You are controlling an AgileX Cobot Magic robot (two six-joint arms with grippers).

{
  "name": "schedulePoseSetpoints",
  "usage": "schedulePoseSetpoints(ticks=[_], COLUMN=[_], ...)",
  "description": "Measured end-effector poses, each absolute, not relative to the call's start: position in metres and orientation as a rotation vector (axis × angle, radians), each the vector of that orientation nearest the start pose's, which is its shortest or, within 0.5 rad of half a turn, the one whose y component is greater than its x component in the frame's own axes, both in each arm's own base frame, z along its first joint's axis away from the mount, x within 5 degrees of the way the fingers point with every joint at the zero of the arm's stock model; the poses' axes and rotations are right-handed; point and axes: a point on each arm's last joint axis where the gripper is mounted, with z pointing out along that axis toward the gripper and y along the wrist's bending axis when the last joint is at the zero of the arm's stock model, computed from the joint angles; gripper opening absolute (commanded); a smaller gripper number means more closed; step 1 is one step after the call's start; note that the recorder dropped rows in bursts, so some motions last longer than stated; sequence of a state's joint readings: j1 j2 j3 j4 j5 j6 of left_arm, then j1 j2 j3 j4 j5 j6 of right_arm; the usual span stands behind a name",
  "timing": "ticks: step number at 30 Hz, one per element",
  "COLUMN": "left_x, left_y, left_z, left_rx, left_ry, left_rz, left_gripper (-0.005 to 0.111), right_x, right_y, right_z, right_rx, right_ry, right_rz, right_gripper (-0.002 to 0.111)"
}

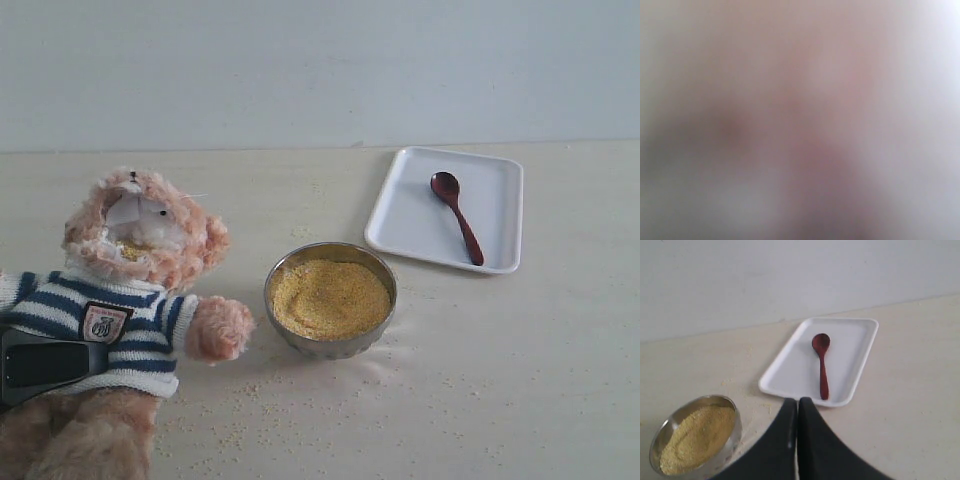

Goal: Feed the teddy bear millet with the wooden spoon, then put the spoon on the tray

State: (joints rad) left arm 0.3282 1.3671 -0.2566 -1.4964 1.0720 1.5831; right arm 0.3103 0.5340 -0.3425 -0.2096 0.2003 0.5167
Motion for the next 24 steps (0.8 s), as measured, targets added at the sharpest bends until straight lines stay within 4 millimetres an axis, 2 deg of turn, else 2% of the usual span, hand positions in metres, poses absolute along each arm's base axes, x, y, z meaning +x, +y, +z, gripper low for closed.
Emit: schedulePoseSetpoints(ticks=[4,9,11,18,21,24], left_x=[0.165,0.165,0.165,0.165,0.165,0.165], left_y=[-0.028,-0.028,-0.028,-0.028,-0.028,-0.028], left_z=[0.165,0.165,0.165,0.165,0.165,0.165], left_rx=[0.095,0.095,0.095,0.095,0.095,0.095], left_ry=[2.261,2.261,2.261,2.261,2.261,2.261], left_rz=[-1.171,-1.171,-1.171,-1.171,-1.171,-1.171], left_gripper=[0.005,0.005,0.005,0.005,0.005,0.005], right_x=[0.107,0.095,0.091,0.076,0.072,0.07], right_y=[0.033,0.034,0.033,0.023,0.02,0.017], right_z=[0.266,0.266,0.259,0.213,0.202,0.202], right_rx=[-0.063,-0.227,-0.236,-0.149,-0.128,-0.141], right_ry=[1.916,1.822,1.776,1.711,1.698,1.676], right_rz=[0.342,0.302,0.309,0.313,0.288,0.241], right_gripper=[0.0,0.0,0.0,0.0,0.0,0.0])
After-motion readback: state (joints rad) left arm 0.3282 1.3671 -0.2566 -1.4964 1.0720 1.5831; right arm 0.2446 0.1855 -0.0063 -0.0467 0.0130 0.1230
